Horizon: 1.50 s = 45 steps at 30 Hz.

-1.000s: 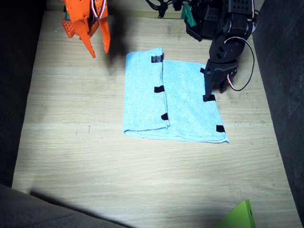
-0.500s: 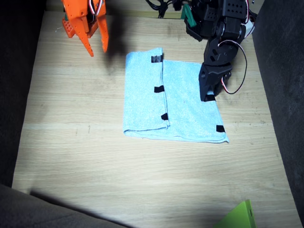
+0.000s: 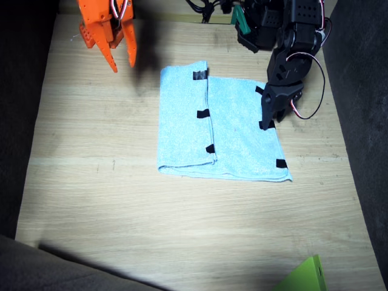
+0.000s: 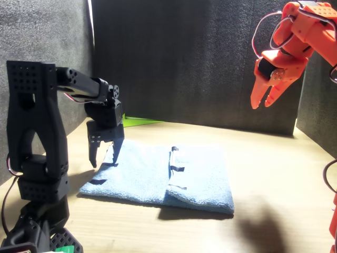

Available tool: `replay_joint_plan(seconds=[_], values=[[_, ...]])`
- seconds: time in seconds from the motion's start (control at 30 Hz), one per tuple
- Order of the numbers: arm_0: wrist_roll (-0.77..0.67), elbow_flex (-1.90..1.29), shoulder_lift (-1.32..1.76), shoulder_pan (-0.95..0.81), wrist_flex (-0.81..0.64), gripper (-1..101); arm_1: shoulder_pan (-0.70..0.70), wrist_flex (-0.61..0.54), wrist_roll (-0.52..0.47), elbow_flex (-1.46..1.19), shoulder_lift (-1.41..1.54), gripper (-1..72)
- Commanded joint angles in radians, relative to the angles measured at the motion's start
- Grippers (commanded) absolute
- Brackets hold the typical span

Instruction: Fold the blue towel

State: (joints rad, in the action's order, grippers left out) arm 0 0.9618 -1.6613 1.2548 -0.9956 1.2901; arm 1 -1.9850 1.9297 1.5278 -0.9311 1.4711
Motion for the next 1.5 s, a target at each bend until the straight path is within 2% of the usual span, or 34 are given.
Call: replay_joint_plan(seconds=[0.0, 0.17, 0.23, 0.27, 0.3, 0.53, 0.83, 1.27, 1.47], values=[[0.025, 0.051, -0.009, -0.009, 0.043, 31, -0.025, 0.009, 0.015, 0.025, 0.014, 19.2], [0.038, 0.078, -0.031, 0.002, 0.057, 19, -0.021, 0.011, 0.014, 0.026, 0.021, 19.2], [0.046, 0.089, -0.037, 0.005, 0.057, 10, -0.008, 0.012, 0.008, 0.026, 0.035, 19.2], [0.051, 0.098, -0.041, 0.005, 0.057, 1, -0.002, 0.012, 0.003, 0.026, 0.044, 19.2], [0.052, 0.106, -0.046, 0.006, 0.058, 0, 0.006, 0.012, -0.002, 0.026, 0.055, 19.2], [0.083, 0.109, -0.008, 0.048, 0.071, 0, 0.028, 0.014, -0.006, -0.009, 0.095, 19.2], [0.196, 0.204, 0.091, 0.121, 0.207, 0, -0.012, 0.014, 0.020, -0.040, 0.078, 19.0], [0.239, 0.634, -0.296, 0.176, 0.440, 0, -0.077, -0.006, 0.066, -0.089, 0.017, 18.5], [0.242, 0.788, -0.314, 0.207, 0.499, 0, -0.052, 0.002, 0.054, -0.086, 0.081, 18.5]])
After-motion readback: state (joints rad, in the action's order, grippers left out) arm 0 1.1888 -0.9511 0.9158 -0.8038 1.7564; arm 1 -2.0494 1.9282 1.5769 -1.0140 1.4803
